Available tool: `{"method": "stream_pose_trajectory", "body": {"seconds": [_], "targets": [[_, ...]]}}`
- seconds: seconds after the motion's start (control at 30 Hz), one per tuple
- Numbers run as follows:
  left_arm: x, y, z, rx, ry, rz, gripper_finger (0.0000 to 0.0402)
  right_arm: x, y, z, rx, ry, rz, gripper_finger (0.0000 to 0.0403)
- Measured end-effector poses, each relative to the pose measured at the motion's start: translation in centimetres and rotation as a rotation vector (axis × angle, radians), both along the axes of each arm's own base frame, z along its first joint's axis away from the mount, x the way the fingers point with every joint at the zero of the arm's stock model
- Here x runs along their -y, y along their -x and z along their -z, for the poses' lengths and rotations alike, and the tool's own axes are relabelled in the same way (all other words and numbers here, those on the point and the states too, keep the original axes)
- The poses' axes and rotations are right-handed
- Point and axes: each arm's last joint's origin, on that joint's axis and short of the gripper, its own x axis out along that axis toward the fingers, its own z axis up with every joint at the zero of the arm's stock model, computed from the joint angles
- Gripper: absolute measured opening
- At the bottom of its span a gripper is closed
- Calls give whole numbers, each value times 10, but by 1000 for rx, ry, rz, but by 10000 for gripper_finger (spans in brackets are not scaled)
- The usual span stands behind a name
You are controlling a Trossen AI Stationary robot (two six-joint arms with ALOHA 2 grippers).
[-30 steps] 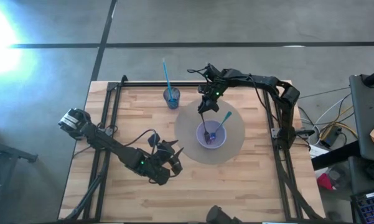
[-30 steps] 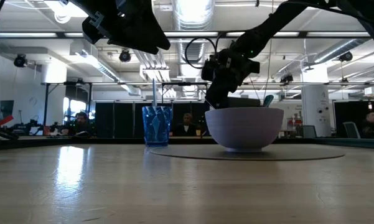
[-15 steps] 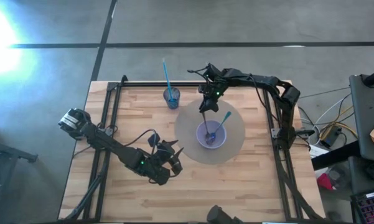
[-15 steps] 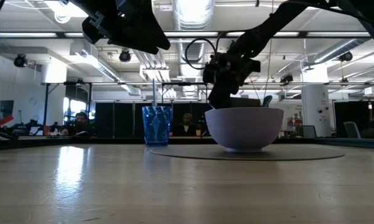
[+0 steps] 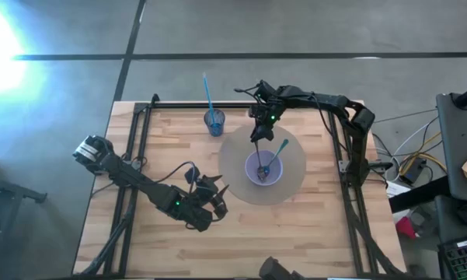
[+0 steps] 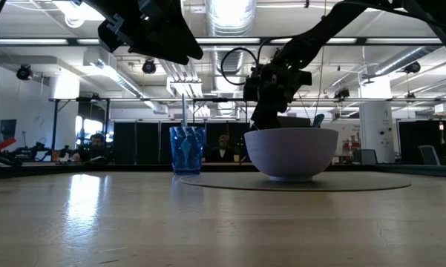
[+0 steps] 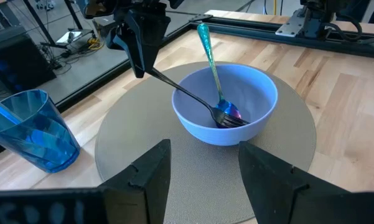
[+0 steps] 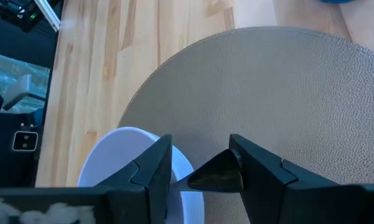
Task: Pick & Place Utensil
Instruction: Put the black fork into the purple bowl, then return to Home Position
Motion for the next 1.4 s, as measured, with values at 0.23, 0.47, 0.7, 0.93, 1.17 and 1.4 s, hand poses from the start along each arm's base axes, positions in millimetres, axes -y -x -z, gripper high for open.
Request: {"method": "stream_pose_trajectory", "body": {"seconds": [0.23,0.47,0.7,0.93,1.17,1.4], "targets": [[0,0,0,0,0,0,181,3,0,-4,9,6,7,161],[0,0,0,0,0,0,181,7,-1,-10,19,9,26,160],[0,0,0,0,0,0,181,12,-2,-19,37,19,38,166],[0,0,0,-7,12,12,181,14,-2,-28,26,12,39,167],[-7,-4,3,-56,69,50,181,11,1,-47,40,33,15,160],[-20,-2,-4,-91,112,68,181,-1,16,-85,116,95,7,164]]}}
